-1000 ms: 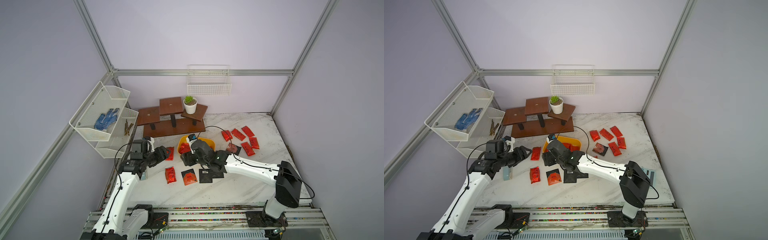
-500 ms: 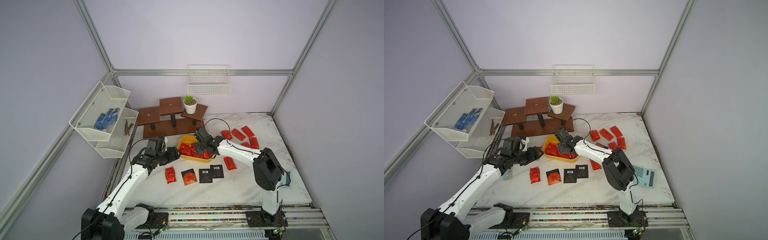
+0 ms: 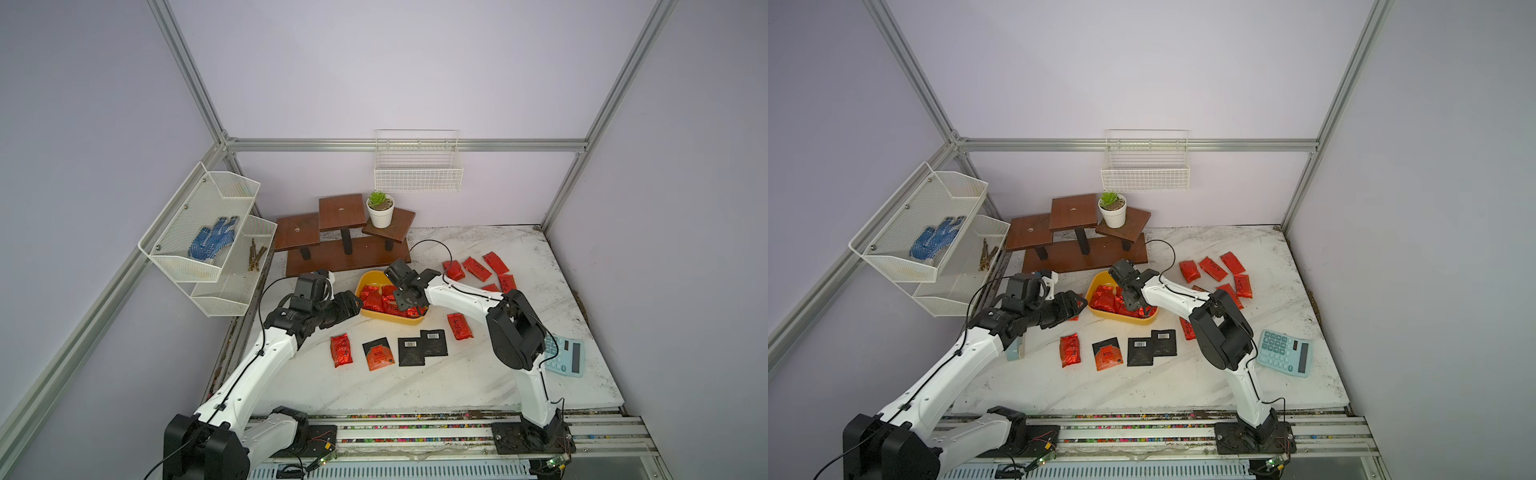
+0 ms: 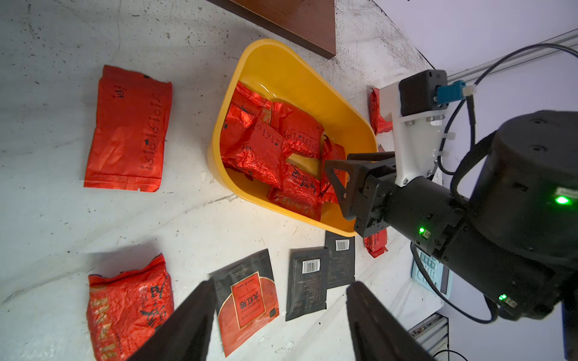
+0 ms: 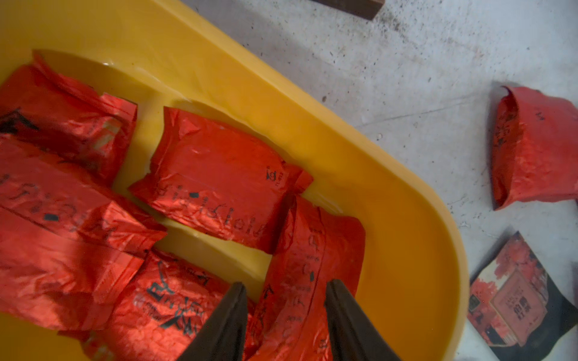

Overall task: Take the tea bags out of the storage box
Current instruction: Pick up the tea bag from the storage box.

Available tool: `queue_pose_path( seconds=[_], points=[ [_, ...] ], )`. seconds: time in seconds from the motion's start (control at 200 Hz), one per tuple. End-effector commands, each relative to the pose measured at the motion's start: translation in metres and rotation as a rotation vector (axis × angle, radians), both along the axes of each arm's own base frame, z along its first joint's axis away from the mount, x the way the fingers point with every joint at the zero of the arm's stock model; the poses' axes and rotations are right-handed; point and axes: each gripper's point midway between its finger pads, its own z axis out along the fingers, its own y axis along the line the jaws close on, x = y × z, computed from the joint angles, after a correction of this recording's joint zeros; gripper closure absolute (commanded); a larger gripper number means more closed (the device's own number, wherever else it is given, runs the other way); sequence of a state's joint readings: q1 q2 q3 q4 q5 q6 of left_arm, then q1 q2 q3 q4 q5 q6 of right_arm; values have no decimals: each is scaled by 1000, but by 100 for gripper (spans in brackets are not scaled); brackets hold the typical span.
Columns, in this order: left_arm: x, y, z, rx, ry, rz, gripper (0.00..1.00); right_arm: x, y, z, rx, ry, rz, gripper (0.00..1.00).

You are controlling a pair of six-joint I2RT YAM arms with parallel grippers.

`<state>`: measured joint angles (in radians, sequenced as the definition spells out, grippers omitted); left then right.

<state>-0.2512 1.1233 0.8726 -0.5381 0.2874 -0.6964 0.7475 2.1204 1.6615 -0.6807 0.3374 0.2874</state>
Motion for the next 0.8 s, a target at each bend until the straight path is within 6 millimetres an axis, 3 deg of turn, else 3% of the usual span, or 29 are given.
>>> queue_pose_path(
  seconds=[0.0,0.22,0.27,0.35,0.795],
  points=[
    [4,-4,4,-13,-28,-11,31,-1,-6,-14,-34,29,-26,56],
    [2,-3,4,-15,-30,-8,30,1,-7,-28,-50,39,-44,69],
    [2,-3,2,-13,-28,-8,30,2,-9,-28,-54,35,-54,76],
    [2,-4,3,-16,-28,-8,31,3,-11,-24,-54,21,-70,97],
    [5,-8,10,-31,-36,-12,31,9,-7,77,96,-140,-75,100]
  ],
)
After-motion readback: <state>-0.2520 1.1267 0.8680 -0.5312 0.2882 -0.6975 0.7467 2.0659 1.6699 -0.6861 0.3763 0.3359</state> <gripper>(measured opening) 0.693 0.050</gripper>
